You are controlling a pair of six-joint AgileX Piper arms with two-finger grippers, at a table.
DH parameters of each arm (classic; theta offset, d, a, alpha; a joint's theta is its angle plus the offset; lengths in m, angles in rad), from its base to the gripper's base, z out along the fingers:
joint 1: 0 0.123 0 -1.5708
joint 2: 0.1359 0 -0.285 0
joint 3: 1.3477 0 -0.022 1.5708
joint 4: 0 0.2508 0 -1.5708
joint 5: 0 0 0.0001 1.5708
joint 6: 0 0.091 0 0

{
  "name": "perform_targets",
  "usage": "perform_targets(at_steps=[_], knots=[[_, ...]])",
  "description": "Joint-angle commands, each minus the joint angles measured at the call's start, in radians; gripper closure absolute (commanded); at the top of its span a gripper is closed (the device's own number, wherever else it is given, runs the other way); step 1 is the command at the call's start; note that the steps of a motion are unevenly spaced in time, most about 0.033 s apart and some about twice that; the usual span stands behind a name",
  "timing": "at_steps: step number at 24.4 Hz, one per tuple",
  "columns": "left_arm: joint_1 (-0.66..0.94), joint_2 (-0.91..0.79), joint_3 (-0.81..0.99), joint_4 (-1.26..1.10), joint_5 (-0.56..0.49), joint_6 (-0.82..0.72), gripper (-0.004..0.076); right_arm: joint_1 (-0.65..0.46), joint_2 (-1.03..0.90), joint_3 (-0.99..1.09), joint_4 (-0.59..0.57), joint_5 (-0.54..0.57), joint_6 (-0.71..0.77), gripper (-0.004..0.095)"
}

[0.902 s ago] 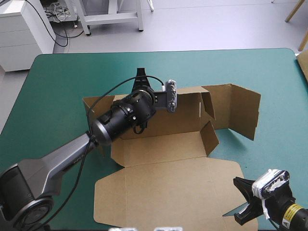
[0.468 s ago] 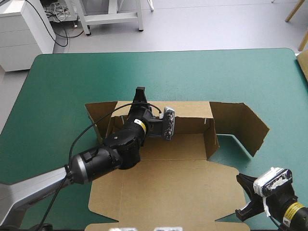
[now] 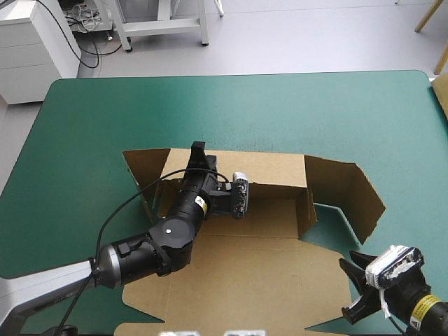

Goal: Fold the box

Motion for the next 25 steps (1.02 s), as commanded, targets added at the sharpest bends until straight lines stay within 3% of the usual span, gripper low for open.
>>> perform_targets(at_steps=[1, 15, 21, 23, 25], knots=[[-0.005, -0.029, -0.004, 0.029, 0.028, -0.052, 0.0731, 0.0, 0.007, -0.027, -0.001, -0.076, -0.025, 0.0407], [-0.005, -0.029, -0.016, 0.023, 0.034, -0.054, 0.0731, 0.0, 0.017, -0.06, 0.01, -0.058, 0.023, 0.0374], [-0.005, -0.029, -0.022, 0.024, 0.033, -0.046, 0.0731, 0.0, 0.173, -0.346, -0.111, 0.117, 0.109, 0.0374], [-0.005, -0.029, -0.022, 0.024, 0.033, -0.046, 0.0731, 0.0, 0.305, -0.477, -0.238, 0.236, 0.161, 0.0374], [-0.005, -0.029, -0.022, 0.024, 0.033, -0.046, 0.0731, 0.0, 0.419, -0.58, -0.276, 0.299, 0.132, 0.0374]])
